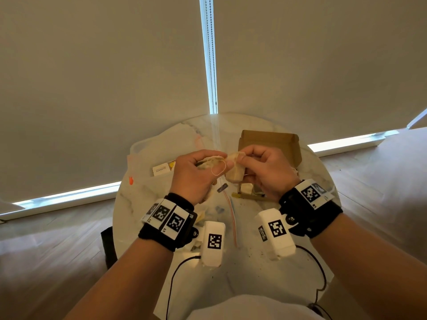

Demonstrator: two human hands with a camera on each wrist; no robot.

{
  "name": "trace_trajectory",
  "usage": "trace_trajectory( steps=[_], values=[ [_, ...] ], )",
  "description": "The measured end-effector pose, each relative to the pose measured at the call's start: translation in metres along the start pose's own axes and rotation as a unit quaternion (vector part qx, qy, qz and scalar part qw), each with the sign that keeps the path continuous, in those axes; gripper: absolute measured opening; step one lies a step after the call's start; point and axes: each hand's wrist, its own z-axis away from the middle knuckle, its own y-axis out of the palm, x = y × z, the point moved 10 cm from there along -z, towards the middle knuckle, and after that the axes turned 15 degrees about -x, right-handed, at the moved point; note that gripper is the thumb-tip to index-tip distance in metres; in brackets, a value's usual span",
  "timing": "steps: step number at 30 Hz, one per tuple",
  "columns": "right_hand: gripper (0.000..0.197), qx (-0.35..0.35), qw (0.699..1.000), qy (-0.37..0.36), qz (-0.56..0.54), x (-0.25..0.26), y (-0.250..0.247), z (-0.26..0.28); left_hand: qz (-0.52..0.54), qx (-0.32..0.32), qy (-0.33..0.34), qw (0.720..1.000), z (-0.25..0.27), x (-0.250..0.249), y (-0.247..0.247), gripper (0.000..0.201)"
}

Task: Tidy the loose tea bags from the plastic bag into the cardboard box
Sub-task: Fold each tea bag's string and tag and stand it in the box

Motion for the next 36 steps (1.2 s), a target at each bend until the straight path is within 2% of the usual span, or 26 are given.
trace_trajectory(
  steps=[2,8,11,13,14,17,25,28,36],
  values=[
    [0.007,0.006,1.000,-0.010,0.003,0.002,0.002,0.001,-0.010,0.005,0.007,1.000,-0.002,-0.001,0.002,0.010],
    [0.013,0.031,0.999,-0.012,-0.015,0.001,0.004,0.002,-0.033,0.025,0.023,0.999,-0.002,-0.010,0.006,0.019],
    [0.033,0.104,0.994,0.010,0.016,-0.013,0.012,0.009,-0.038,0.020,0.039,0.998,-0.004,-0.018,0.004,0.022],
    [0.031,0.153,0.985,-0.005,0.078,-0.021,0.018,0.018,-0.044,0.012,0.039,0.998,-0.006,-0.020,0.002,0.021],
    [0.025,0.155,0.983,-0.020,0.101,-0.023,0.018,0.020,-0.045,0.008,0.037,0.998,-0.007,-0.021,0.001,0.020],
    [0.014,0.135,0.984,-0.036,0.106,-0.028,0.014,0.020,-0.040,0.008,0.034,0.999,-0.007,-0.025,0.001,0.018],
    [0.018,0.142,0.986,0.042,0.074,-0.046,0.012,0.023,-0.016,0.006,0.025,1.000,-0.009,-0.029,0.004,0.018],
    [0.023,0.141,0.984,0.045,0.096,-0.052,0.007,0.022,-0.009,0.006,0.027,1.000,-0.009,-0.030,0.006,0.017],
    [0.012,0.033,0.991,-0.008,0.132,-0.045,-0.018,0.003,0.008,0.027,0.037,0.999,-0.007,-0.036,0.014,0.016]
  ],
)
